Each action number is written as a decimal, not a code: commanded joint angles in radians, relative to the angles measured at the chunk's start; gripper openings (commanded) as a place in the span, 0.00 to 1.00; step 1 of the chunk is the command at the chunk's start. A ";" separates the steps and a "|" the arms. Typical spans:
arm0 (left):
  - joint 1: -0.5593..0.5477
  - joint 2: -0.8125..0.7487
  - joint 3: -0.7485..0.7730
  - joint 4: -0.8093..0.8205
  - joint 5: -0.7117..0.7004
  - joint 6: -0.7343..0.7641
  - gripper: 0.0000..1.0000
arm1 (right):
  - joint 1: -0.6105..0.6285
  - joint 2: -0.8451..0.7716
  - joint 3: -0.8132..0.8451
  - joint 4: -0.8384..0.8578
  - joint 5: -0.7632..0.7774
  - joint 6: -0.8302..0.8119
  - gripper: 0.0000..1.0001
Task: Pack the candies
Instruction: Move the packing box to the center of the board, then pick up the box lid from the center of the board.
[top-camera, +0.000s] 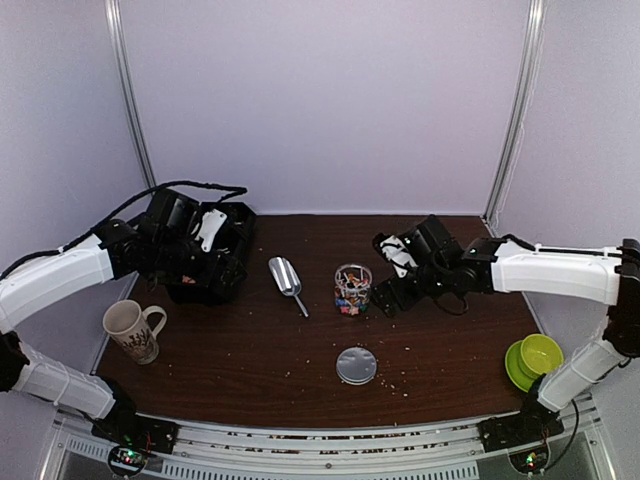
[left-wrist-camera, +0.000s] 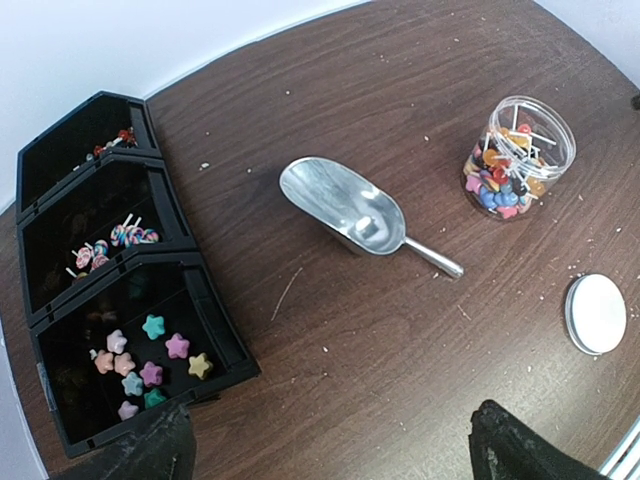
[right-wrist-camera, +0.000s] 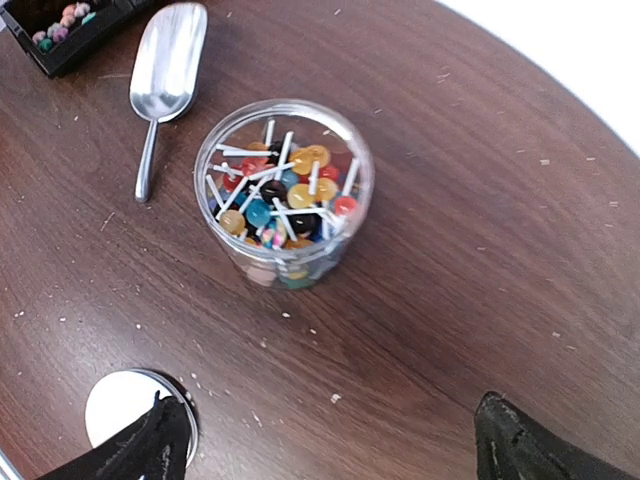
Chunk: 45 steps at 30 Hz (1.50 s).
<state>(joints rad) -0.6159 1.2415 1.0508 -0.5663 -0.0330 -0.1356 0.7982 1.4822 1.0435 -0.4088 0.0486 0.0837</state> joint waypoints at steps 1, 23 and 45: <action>0.014 -0.024 -0.010 0.055 0.005 0.006 0.98 | 0.033 -0.163 -0.070 -0.003 0.206 0.021 1.00; 0.107 -0.060 -0.035 0.117 0.045 -0.066 0.98 | 0.194 -0.182 -0.237 0.156 -0.080 -0.091 1.00; 0.203 -0.080 -0.038 0.126 0.076 -0.015 0.98 | 0.246 -0.172 -0.200 0.103 0.025 0.006 1.00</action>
<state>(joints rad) -0.4213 1.1557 1.0206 -0.4931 0.0238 -0.1669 1.0424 1.3506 0.8639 -0.2962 0.0284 0.0772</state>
